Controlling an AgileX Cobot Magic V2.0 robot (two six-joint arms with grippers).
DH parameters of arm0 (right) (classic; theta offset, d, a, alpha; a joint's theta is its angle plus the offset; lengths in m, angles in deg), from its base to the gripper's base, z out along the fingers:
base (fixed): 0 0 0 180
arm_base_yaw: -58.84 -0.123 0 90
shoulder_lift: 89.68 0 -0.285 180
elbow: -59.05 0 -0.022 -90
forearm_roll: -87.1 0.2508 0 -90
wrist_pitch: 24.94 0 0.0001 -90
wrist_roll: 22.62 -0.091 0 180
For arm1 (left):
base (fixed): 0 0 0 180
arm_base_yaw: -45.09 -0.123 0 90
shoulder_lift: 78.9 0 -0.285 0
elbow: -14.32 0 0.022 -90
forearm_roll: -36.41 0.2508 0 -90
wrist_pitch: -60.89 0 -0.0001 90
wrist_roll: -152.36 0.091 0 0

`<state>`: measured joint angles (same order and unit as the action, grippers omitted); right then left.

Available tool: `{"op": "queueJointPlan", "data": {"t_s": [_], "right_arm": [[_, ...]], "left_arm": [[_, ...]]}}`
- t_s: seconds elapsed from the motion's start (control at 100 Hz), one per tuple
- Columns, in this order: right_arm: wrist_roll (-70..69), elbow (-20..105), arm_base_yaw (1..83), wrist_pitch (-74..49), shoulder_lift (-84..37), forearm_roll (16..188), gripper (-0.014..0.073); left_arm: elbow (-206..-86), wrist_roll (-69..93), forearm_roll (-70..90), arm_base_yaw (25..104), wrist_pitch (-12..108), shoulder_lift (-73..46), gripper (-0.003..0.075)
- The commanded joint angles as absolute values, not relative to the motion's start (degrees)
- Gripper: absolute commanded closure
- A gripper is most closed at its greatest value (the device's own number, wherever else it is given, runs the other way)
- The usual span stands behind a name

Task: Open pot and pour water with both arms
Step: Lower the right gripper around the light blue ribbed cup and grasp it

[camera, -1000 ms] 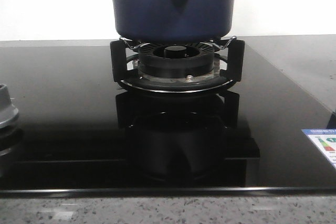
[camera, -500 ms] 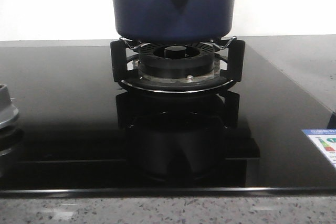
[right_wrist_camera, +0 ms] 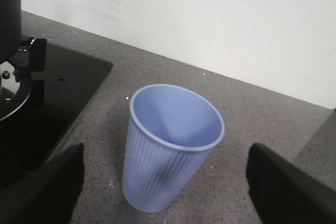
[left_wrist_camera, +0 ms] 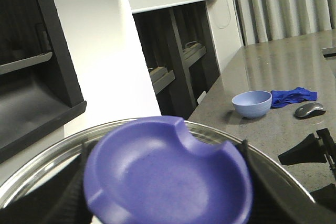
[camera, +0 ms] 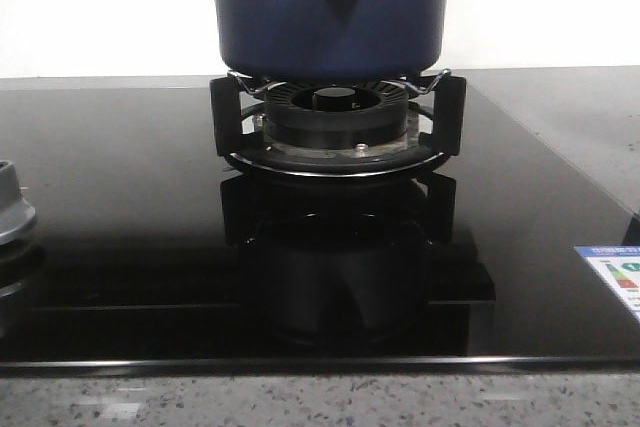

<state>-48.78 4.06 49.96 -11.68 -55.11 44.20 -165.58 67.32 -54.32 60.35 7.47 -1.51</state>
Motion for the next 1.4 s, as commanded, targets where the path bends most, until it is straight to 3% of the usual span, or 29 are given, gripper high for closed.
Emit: {"op": "queueJointPlan", "data": {"t_s": [0.0,0.28,0.66,1.39], "right_arm": [[-49.01,5.65,50.69,-13.81,-55.05,43.85,-0.0017],[-49.96,3.33,53.3,-17.78,-55.05,43.85,-0.0014],[-55.38,-1.03,64.69,-28.98,-55.05,46.53,-0.0013],[-55.38,-0.34,63.06,-32.75,-55.8,46.9,-0.0013]], "left_arm": [[-167.63,66.83,-59.48,60.13,7.68,-3.17,0.0429],[-167.63,66.74,-59.39,60.13,7.68,-3.17,0.0429],[-167.63,66.7,-59.39,60.13,7.68,-3.17,0.0429],[-167.63,66.54,-59.39,60.13,7.68,-3.17,0.0429]]}}
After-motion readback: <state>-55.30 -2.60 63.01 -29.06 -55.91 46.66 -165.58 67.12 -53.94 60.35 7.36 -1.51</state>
